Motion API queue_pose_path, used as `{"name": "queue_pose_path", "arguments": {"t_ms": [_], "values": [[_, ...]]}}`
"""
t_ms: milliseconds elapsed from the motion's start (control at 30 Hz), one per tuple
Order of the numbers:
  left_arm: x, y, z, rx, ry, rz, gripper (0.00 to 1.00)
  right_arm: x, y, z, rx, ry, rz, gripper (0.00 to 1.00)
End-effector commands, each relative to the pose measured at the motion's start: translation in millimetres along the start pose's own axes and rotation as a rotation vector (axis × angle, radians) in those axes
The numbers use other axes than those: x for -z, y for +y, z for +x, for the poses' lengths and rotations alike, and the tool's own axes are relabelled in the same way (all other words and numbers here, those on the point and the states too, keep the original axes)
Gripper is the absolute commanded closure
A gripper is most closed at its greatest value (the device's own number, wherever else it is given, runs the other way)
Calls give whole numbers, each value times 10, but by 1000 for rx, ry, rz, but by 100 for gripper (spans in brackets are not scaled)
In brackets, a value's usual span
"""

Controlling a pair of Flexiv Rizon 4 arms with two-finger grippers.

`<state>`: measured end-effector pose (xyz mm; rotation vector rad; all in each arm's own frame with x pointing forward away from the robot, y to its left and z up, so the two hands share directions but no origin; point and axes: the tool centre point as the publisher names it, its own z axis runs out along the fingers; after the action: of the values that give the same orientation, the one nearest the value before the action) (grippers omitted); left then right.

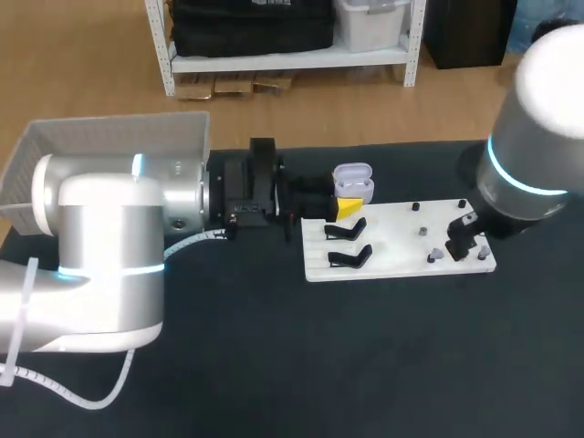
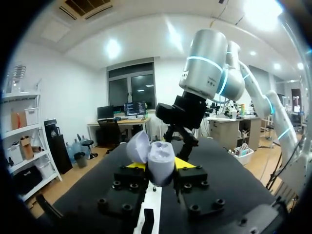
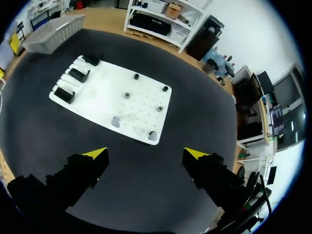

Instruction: Pick up each earbud case from the left stands, insert the matching earbuds, close the lid, and place the case in the box.

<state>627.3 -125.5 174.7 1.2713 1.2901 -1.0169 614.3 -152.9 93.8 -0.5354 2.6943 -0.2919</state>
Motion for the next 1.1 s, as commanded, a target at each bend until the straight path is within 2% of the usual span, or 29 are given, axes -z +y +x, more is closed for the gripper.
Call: {"name": "queue_pose_path", "arguments": {"t_ms": [33,133,167,267,333,367,467,567,633,733,800,1000,1100], "values": [[-1,-15,14,-3,-8,-9,100,-112,12,38,8,7,57,0],[-1,-15,14,-3,-8,-9,100,-216,5,73,24,36,79,2],[-1,-15,14,-3,-8,-9,100,-241,8,84,16,44,64,13],[-1,-15,14,-3,-8,-9,100,-293,34,102,19,57,65,36],[-1,-15,14,-3,-8,-9,100,-331,53,110,13,62,60,49],[-1,-15,14,-3,-8,-9,100,-363,65,116,18,70,62,51],[-1,-15,14,-3,-8,-9,100,-444,87,110,19,86,54,51],[-1,-15,14,-3,-8,-9,100,-498,76,78,0,104,71,43],[-1,-15,14,-3,-8,-9,100,-522,64,56,-28,117,67,35],[-1,-15,14,-3,-8,-9,100,-555,54,33,-50,132,70,39],[-1,-15,14,-3,-8,-9,100,-571,49,6,-61,134,68,38],[-1,-15,14,-3,-8,-9,100,-651,18,-39,-61,151,64,50],[-1,-15,14,-3,-8,-9,100,-668,-11,-35,-58,159,75,51]]}}
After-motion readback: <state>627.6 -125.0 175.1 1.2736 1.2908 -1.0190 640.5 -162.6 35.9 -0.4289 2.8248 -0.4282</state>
